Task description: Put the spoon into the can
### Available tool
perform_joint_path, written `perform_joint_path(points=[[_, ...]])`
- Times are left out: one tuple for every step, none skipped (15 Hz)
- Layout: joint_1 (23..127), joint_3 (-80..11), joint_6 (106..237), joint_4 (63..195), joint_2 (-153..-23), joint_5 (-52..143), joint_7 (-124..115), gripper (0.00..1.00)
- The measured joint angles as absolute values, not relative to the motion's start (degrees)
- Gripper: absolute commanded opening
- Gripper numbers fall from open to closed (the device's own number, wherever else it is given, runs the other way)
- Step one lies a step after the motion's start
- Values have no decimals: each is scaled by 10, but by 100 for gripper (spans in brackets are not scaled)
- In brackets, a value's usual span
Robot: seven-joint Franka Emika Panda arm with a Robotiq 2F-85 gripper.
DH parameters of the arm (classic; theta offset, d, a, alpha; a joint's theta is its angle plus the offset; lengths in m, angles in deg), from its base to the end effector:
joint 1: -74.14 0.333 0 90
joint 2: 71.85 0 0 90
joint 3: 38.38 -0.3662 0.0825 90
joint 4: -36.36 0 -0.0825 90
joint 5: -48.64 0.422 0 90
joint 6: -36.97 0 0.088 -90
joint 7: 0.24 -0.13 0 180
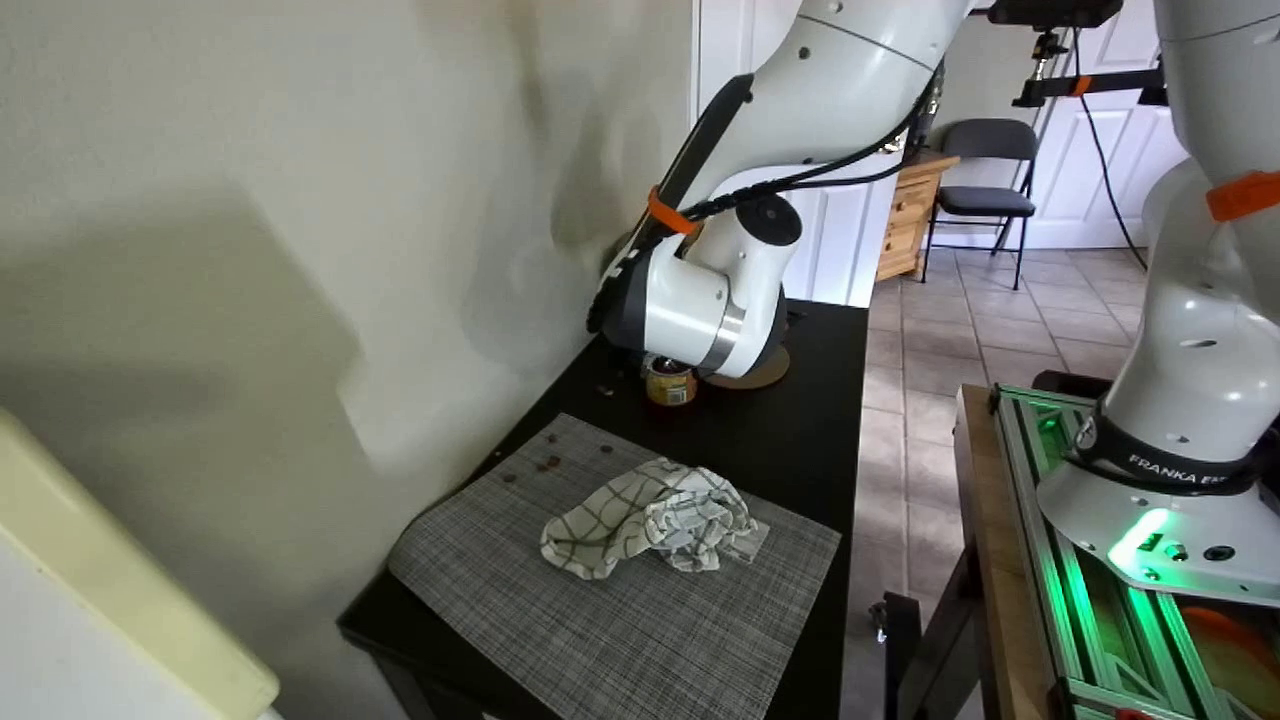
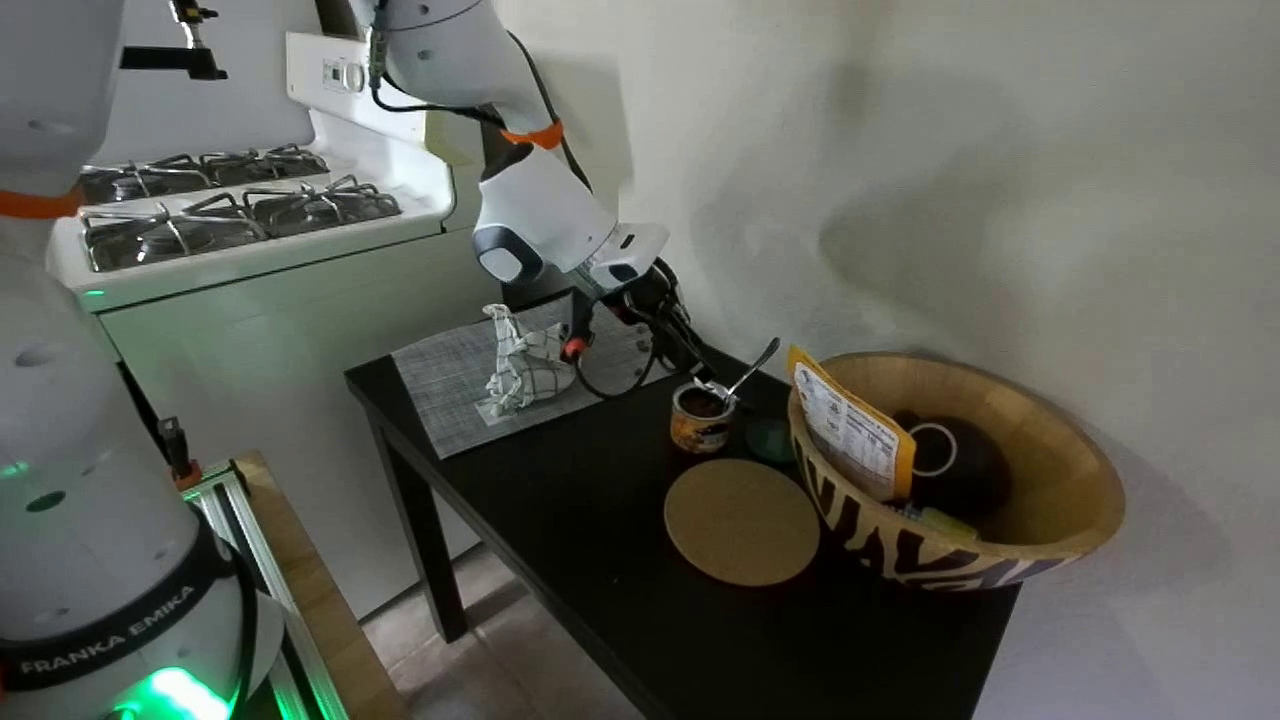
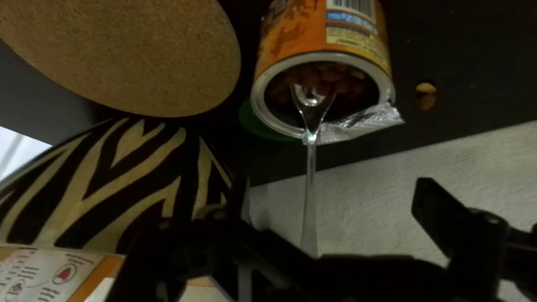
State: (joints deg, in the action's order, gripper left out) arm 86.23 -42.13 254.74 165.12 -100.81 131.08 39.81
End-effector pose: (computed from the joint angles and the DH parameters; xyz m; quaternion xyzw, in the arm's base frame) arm 0.5421 -0.0004 0.2123 0.8839 -0.2799 0.3411 0.1547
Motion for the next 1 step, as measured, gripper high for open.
perform_joint_path(points=[[862,-422,2537,1672,-990,1284,399,100]])
